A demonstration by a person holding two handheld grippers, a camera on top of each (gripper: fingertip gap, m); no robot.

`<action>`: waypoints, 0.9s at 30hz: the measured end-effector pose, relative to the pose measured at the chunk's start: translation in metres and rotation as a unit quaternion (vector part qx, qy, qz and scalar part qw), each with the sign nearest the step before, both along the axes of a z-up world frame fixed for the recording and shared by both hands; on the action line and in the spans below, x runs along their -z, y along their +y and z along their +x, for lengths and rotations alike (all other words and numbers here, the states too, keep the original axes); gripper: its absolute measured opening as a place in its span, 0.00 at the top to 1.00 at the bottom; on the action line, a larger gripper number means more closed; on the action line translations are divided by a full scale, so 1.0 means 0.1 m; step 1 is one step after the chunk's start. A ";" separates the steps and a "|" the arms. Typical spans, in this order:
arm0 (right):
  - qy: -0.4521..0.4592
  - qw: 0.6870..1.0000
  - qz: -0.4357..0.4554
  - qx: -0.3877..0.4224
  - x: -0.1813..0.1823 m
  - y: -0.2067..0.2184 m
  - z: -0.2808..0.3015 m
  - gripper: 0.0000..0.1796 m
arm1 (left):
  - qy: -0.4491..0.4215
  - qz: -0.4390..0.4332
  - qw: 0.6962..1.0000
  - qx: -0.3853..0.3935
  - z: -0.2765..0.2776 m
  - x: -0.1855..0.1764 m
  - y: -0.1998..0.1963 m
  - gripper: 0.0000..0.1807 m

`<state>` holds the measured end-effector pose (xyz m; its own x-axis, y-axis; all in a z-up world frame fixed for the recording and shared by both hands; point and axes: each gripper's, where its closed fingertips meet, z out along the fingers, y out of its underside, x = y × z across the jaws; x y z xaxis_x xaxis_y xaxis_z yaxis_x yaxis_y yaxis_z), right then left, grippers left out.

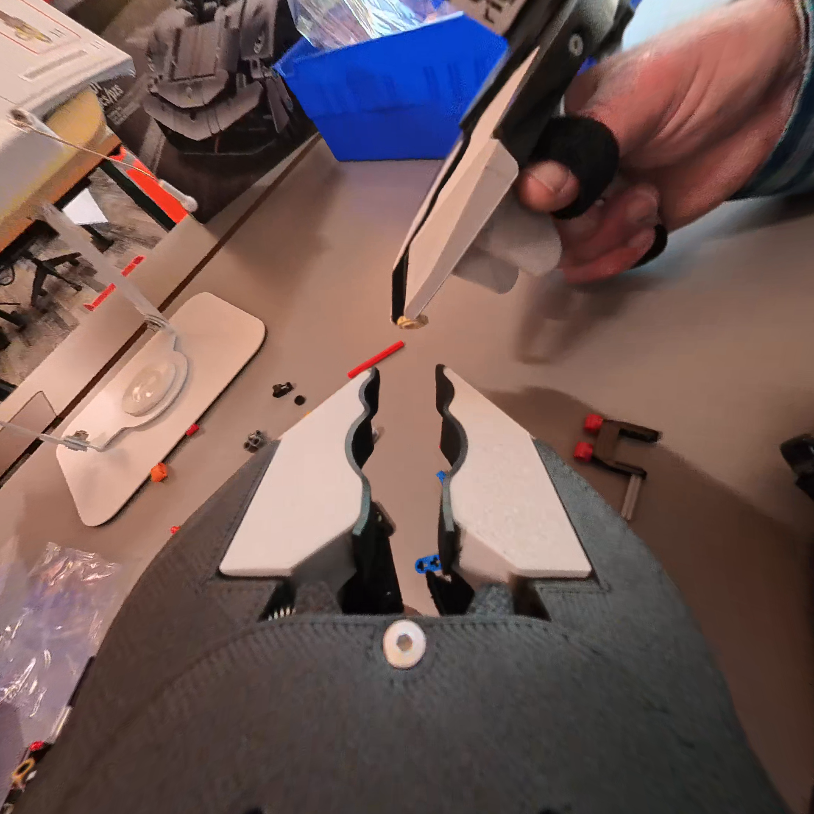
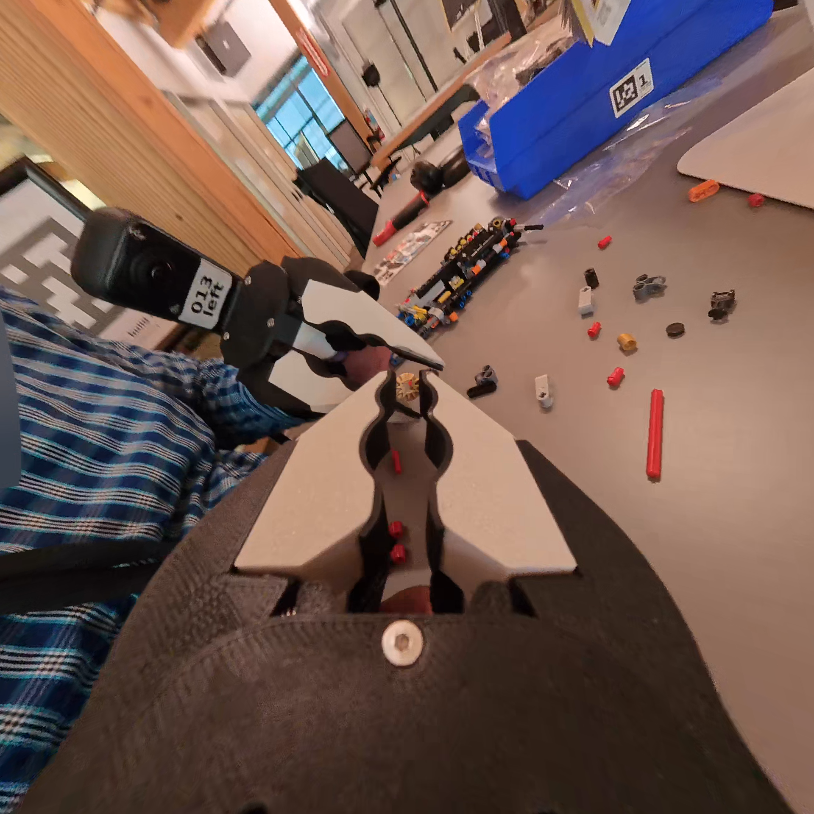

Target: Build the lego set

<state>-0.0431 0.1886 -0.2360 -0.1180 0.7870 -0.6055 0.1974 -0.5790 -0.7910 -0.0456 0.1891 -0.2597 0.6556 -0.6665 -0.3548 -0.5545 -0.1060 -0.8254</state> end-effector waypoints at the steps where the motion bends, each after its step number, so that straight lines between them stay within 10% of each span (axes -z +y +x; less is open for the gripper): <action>1: 0.009 1.000 -0.014 0.000 -0.02 0.01 0.00 0.96 | -0.005 0.004 1.000 0.000 0.00 -0.03 0.00 0.87; 27: 0.120 0.978 -0.170 -0.026 -0.25 0.02 -0.03 0.96 | -0.002 0.115 0.993 -0.001 0.11 -0.40 0.05 0.94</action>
